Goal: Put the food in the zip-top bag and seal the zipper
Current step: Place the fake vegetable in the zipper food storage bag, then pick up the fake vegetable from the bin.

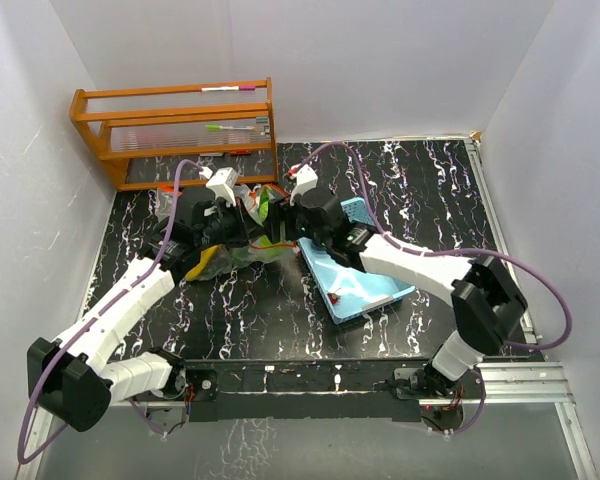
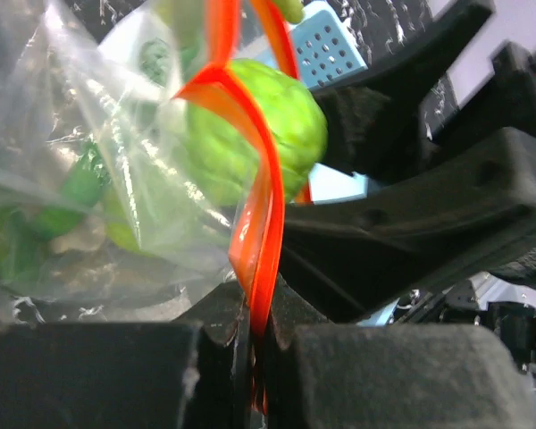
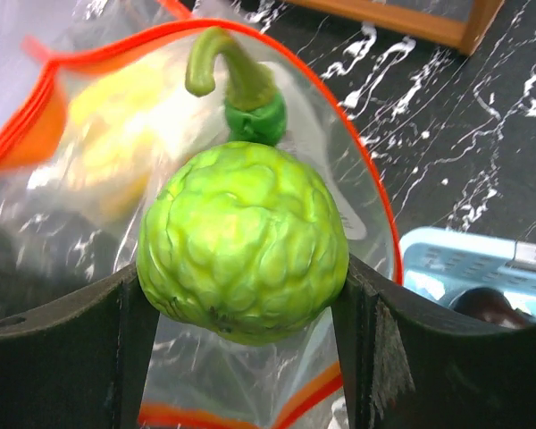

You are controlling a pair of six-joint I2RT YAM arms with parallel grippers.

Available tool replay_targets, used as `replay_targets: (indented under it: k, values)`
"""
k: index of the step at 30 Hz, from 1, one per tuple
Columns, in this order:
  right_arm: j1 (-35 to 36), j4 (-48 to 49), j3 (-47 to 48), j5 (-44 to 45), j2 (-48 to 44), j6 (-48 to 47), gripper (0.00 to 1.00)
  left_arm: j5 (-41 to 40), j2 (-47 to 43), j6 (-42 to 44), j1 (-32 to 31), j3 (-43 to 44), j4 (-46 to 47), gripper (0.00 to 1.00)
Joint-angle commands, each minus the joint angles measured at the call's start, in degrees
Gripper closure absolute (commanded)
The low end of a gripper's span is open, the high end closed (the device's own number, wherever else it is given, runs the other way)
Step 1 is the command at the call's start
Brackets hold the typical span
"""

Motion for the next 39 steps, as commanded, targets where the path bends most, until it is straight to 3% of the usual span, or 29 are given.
replay_targets:
  k: [1,5,10,11,20,27,30,33,39]
  values:
    - [0.24,3.78,7.17,7.36,4.15,-0.43,0.53,9.55,-2.31,-3.09,-0.88,-0.26,1.71,1.00]
    - [0.46,1.86,10.48,5.47,7.24,-1.56,0.43,11.83,-2.41,-4.13,-0.88,-0.18,3.04,1.00]
    - [0.68,0.39,9.85,1.04,5.16,-2.63,0.05,10.03,-1.71,-3.41,-0.83,0.02,2.34,1.00]
    - [0.63,0.03,9.12,0.61,3.96,-2.96,0.02,9.84,-1.57,-3.31,-0.87,-0.03,2.59,1.00]
    - [0.65,-5.50,3.71,-3.07,-9.23,-4.48,0.01,7.26,-1.15,-3.34,-0.87,0.59,4.05,1.00]
    - [0.54,-11.23,-0.35,4.69,-18.87,-2.01,0.01,4.98,-0.96,-4.09,-0.86,1.88,3.65,1.00]
    - [-1.27,-17.17,-1.58,10.94,-19.10,0.00,0.02,3.03,-1.69,-3.52,-0.84,2.57,2.23,1.00]
    - [-6.40,-21.58,-2.47,10.02,-17.31,2.68,0.02,-0.68,-2.83,-2.35,-0.86,3.33,0.15,1.00]
    - [-12.11,-15.86,-7.21,9.28,-15.00,5.55,0.01,-10.12,-5.47,-0.72,-0.88,5.11,-4.14,1.00]
